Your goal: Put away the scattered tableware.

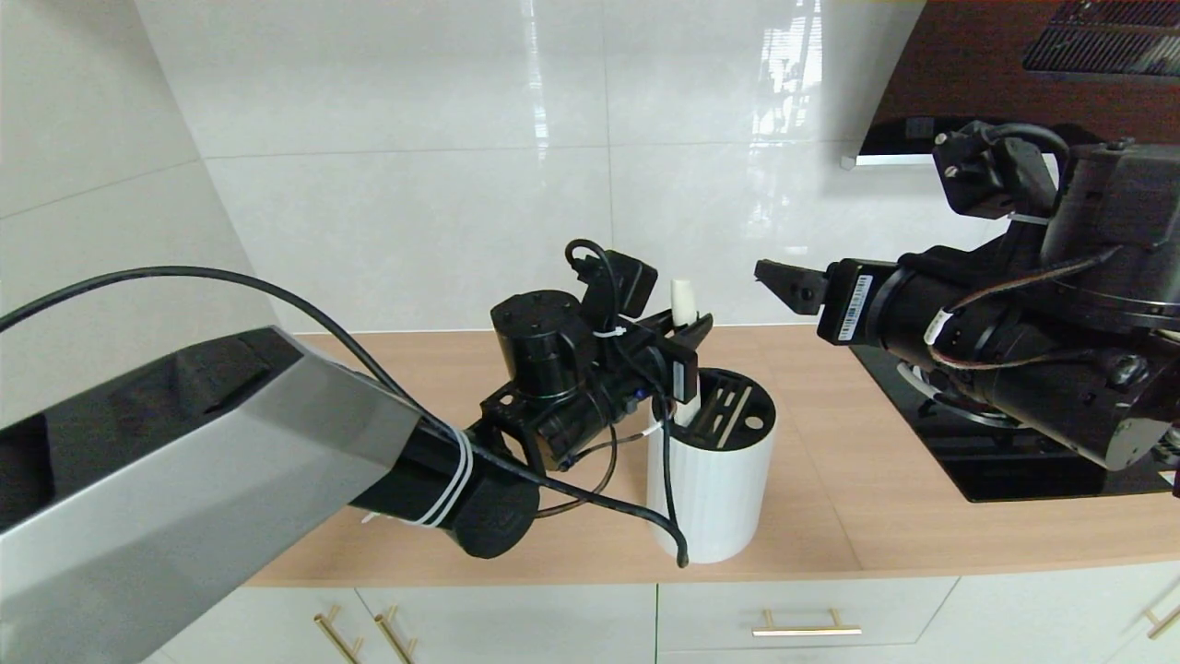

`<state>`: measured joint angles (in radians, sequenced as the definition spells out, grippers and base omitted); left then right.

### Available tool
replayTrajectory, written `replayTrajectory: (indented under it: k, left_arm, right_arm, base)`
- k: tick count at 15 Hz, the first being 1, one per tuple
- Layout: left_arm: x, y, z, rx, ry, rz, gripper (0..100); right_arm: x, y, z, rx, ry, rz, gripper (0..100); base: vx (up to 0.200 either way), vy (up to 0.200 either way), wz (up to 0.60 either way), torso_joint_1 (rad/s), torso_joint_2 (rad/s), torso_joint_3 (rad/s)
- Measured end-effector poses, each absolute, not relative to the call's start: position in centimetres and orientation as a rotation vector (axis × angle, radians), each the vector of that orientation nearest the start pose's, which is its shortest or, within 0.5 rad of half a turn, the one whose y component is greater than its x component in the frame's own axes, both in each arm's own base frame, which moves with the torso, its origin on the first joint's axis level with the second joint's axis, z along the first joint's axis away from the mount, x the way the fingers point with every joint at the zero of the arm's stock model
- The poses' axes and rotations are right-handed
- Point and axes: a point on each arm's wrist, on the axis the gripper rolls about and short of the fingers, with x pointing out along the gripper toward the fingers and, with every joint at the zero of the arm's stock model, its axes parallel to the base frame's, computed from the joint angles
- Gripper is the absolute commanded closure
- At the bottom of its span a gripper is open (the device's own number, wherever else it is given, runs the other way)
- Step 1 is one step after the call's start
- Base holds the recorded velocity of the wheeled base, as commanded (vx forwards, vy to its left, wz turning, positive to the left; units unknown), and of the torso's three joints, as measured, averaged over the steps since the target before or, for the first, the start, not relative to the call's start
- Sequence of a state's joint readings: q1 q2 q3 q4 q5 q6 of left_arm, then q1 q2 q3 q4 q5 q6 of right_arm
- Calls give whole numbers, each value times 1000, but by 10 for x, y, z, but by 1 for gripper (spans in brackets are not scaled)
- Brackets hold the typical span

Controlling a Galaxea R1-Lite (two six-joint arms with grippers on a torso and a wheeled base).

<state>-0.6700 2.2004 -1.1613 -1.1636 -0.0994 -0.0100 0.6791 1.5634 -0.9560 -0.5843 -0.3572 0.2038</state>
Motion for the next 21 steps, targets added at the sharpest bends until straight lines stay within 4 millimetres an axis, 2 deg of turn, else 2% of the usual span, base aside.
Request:
replayTrajectory:
  k: [9,15,16,21]
  left_arm:
    - [345,-281,115,-30,-65,-778,100]
    - [347,-282,107,-23,-40,-778,100]
    - [347,-283,106,-23,-40,-777,0]
    - [346,-281,116,-35,-79,-772,0]
  right_arm:
    - [227,173,259,190,54,318,0]
    - [227,173,259,190,55,319,0]
    - [227,173,259,190,55,319,0]
    - [227,173,259,190,55,318,0]
  base:
    - [0,0,0,0,0,0]
    - [0,0,0,0,0,0]
    - [0,0,0,0,0,0]
    - [0,0,0,0,0,0]
